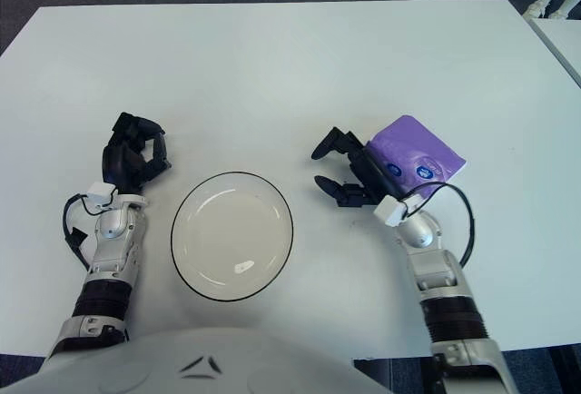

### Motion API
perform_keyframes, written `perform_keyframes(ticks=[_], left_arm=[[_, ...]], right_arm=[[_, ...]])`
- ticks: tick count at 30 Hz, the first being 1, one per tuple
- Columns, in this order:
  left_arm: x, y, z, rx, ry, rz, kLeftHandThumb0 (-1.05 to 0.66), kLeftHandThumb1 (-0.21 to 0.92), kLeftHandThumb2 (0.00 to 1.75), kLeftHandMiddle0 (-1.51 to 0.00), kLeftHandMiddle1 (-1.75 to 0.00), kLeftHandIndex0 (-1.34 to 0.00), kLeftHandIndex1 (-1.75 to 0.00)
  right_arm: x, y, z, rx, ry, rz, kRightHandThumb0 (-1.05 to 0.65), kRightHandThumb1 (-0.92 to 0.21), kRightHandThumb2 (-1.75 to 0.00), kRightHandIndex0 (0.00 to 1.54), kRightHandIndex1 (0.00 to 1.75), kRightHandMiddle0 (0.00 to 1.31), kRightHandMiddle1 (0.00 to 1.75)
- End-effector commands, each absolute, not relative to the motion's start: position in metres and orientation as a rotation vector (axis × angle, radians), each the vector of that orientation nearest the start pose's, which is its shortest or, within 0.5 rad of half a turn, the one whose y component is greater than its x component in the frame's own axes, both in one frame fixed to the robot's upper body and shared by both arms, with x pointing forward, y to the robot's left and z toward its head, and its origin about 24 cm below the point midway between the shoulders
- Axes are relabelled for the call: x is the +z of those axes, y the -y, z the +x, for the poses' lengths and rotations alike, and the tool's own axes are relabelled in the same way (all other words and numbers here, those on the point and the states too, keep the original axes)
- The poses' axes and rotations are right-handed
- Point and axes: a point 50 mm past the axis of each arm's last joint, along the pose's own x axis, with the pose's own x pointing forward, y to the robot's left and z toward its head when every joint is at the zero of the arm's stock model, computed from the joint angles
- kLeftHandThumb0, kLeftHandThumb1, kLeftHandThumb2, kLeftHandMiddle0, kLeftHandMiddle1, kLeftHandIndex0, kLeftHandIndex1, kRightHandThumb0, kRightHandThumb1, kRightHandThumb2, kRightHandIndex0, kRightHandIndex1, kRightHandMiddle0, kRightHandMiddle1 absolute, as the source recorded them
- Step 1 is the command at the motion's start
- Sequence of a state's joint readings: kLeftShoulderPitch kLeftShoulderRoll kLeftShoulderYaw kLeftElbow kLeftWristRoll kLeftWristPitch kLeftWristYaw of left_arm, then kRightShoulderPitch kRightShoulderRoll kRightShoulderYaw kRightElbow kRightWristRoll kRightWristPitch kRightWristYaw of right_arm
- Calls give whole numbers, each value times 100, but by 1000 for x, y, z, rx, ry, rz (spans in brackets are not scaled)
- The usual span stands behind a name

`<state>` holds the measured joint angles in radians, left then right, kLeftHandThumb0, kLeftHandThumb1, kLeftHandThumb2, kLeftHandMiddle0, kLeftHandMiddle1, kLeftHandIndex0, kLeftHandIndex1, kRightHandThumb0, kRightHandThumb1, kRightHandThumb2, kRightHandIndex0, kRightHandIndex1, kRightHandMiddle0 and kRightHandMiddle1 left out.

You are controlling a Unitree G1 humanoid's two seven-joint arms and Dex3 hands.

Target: Put the tissue paper into the plate.

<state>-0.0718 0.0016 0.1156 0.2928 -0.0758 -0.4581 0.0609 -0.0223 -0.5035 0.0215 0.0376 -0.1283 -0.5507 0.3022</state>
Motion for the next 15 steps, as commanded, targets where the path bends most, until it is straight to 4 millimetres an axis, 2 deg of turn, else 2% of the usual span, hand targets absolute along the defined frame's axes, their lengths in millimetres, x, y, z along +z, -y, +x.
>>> perform_keyframes(ticks=[1, 4, 7, 10, 15], left_arm=[[-23, -159, 230, 177, -24, -99, -41, 57, 101, -70, -175, -41, -175], [-22, -157, 230, 177, -20, -102, -41, 57, 101, -70, -175, -41, -175], [-22, -155, 230, 172, -16, -104, -41, 57, 101, -70, -175, -41, -175], [-22, -153, 230, 168, -15, -109, -41, 57, 100, -71, -175, -41, -175], [-24, -152, 231, 165, -23, -115, -41, 57, 100, -71, -175, -41, -175]], right_arm=[[125, 200, 246, 527, 506, -751, -98, -92, -77, 0, 84, 0, 99], [135, 205, 246, 546, 510, -802, -103, -92, -76, 0, 61, 0, 76], [144, 209, 243, 565, 523, -866, -104, -92, -74, 0, 45, 0, 58], [150, 211, 245, 601, 523, -903, -105, -92, -73, 0, 20, 0, 31], [160, 215, 249, 628, 527, -951, -105, -92, -73, 0, 4, 0, 8]])
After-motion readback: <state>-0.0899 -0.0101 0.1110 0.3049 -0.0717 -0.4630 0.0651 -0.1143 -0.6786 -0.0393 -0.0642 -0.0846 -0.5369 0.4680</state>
